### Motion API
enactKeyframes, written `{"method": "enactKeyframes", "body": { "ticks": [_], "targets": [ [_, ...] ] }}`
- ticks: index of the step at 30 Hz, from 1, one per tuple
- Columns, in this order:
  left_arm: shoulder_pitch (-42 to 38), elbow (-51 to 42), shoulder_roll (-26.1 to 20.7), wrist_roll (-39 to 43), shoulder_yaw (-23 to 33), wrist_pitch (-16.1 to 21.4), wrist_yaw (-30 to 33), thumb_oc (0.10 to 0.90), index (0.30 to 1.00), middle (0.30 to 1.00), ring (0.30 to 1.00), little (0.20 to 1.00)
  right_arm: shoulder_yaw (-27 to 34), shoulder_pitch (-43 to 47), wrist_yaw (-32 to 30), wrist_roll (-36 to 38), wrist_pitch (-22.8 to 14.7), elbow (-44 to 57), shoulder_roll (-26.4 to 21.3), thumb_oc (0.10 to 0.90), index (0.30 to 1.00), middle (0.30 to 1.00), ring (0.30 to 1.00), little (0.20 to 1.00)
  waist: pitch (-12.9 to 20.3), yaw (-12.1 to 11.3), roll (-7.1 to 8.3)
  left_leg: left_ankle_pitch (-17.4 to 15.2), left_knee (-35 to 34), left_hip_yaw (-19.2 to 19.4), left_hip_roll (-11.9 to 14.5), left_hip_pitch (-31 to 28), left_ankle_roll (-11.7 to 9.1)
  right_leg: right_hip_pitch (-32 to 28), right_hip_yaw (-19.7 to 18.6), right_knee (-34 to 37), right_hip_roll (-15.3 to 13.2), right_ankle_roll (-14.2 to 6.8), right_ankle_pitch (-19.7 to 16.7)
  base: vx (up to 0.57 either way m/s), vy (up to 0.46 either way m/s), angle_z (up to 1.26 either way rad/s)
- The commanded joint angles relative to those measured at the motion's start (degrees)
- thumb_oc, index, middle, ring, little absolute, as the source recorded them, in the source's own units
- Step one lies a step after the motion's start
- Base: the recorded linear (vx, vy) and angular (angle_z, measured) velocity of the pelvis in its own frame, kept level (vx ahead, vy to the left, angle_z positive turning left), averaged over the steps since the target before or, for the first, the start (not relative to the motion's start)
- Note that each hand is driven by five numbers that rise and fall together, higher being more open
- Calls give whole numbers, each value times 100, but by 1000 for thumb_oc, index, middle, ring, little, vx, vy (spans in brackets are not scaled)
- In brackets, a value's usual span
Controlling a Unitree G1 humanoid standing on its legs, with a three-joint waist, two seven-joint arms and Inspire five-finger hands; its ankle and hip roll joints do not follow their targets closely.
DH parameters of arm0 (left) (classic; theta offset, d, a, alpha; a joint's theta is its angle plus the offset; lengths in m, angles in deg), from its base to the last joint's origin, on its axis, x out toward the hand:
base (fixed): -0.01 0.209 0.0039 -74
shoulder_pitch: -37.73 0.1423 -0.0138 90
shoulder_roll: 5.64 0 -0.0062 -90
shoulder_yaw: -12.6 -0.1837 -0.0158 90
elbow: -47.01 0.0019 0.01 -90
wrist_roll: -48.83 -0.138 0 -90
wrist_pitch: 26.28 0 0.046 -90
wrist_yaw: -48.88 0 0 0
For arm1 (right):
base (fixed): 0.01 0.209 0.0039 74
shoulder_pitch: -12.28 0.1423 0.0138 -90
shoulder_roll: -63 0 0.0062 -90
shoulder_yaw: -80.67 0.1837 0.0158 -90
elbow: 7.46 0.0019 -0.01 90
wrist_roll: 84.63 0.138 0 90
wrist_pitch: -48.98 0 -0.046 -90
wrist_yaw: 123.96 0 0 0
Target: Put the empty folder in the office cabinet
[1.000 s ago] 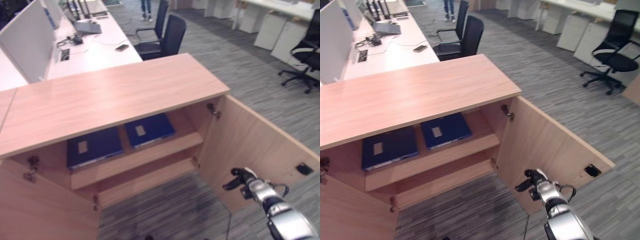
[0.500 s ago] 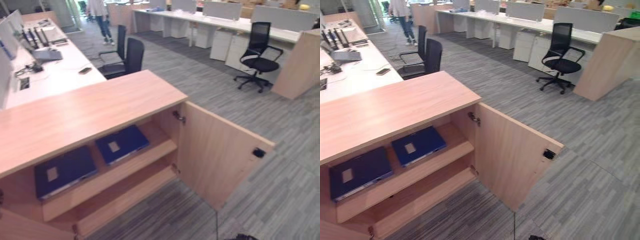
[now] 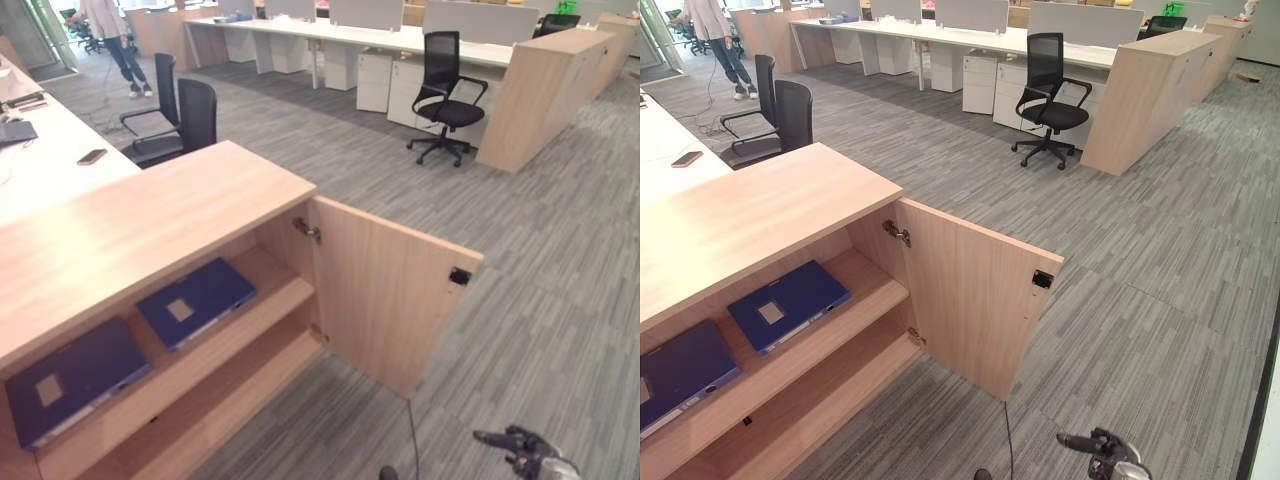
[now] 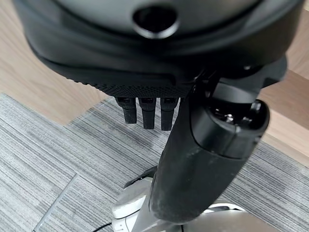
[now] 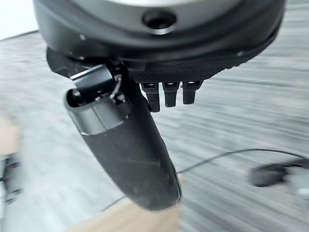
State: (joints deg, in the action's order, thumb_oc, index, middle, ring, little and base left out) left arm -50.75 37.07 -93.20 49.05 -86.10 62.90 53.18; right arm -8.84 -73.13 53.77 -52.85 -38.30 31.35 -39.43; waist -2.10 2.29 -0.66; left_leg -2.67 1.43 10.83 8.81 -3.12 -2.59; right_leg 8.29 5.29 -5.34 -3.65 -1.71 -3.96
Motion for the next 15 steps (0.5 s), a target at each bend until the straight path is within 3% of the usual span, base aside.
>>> {"method": "enactKeyframes", "body": {
  "ticks": [1, 8, 15],
  "targets": [
    [-194, 216, 17, -123, 120, 112, 16, 800, 900, 900, 900, 900, -119, 853, 145, -118, -850, 1165, -567, 800, 900, 900, 900, 900, 102, 13, 198, 238, -191, 30, -349, 57, -160, -1036, 222, 539, 257, -212, 795, 6, 36, -1],
    [-96, 154, -34, -294, 107, 90, -119, 800, 900, 900, 900, 900, -647, 1269, 506, -88, -853, 2023, -965, 800, 900, 900, 900, 900, 124, -68, 189, 195, -192, 84, -369, -18, -147, -1068, 183, 592, 234, -244, 738, 0, 17, 1],
    [-89, 149, -34, -314, 51, 88, -143, 800, 900, 900, 900, 900, -1008, 1660, 665, 195, -858, 2278, -977, 800, 900, 900, 900, 900, 156, -129, 204, 176, -181, 91, -369, -43, -144, -1085, 196, 620, 214, -262, 717, 0, 0, 0]
  ]
}}
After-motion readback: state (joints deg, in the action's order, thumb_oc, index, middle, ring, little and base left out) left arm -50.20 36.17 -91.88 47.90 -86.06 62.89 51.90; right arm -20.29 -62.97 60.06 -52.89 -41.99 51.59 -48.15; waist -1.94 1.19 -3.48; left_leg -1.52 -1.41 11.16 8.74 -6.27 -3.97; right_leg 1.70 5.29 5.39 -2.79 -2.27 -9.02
